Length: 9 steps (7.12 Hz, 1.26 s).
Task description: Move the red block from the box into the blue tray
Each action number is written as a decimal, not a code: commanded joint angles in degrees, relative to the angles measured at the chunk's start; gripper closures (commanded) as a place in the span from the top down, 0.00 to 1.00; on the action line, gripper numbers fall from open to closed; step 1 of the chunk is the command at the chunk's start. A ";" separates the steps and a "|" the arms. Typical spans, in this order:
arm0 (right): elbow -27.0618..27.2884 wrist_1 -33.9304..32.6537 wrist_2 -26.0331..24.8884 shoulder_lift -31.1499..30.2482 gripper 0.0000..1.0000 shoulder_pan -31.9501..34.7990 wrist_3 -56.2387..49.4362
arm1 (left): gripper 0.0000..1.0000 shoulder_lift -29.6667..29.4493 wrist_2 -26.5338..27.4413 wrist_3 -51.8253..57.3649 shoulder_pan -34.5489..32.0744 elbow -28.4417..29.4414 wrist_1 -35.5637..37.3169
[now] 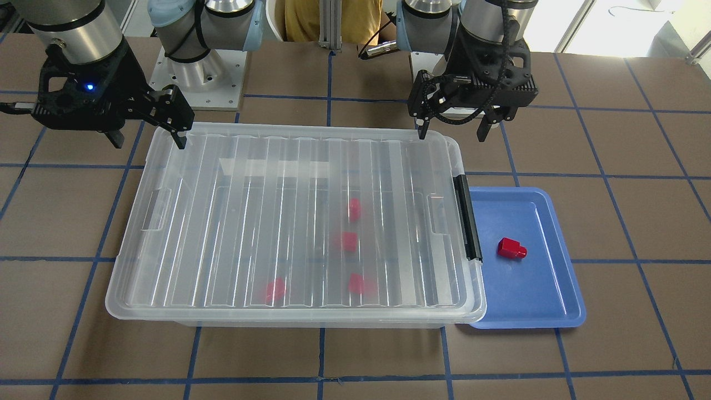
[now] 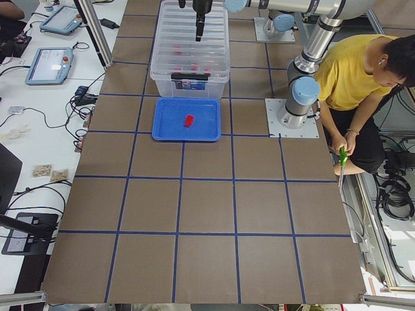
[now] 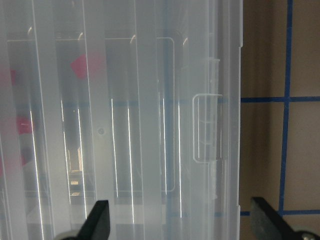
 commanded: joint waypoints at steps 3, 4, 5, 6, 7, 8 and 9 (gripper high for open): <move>-0.12 -0.33 -0.49 0.78 1.00 -0.01 -0.48 | 1.00 0.22 0.12 0.00 -0.02 0.00 0.00; 0.14 -0.25 -0.58 0.61 1.00 -0.01 -0.14 | 1.00 0.22 0.13 0.00 -0.02 0.00 0.00; -0.38 -0.42 -0.41 0.78 1.00 -0.01 -0.48 | 1.00 0.30 0.21 0.00 -0.02 0.00 0.00; -0.21 -0.42 -0.49 0.78 1.00 -0.01 -0.48 | 1.00 0.22 0.13 0.00 -0.02 0.00 0.00; -0.38 -0.51 -0.75 0.78 1.00 -0.10 -0.48 | 1.00 0.39 0.04 0.00 -0.02 0.00 0.00; -0.47 -0.60 -0.58 0.44 1.00 -0.36 -0.48 | 1.00 0.39 0.12 0.00 -0.02 0.00 0.00; -0.47 -0.60 -0.67 0.52 1.00 -0.36 -0.48 | 1.00 0.39 0.13 0.00 -0.02 0.00 0.00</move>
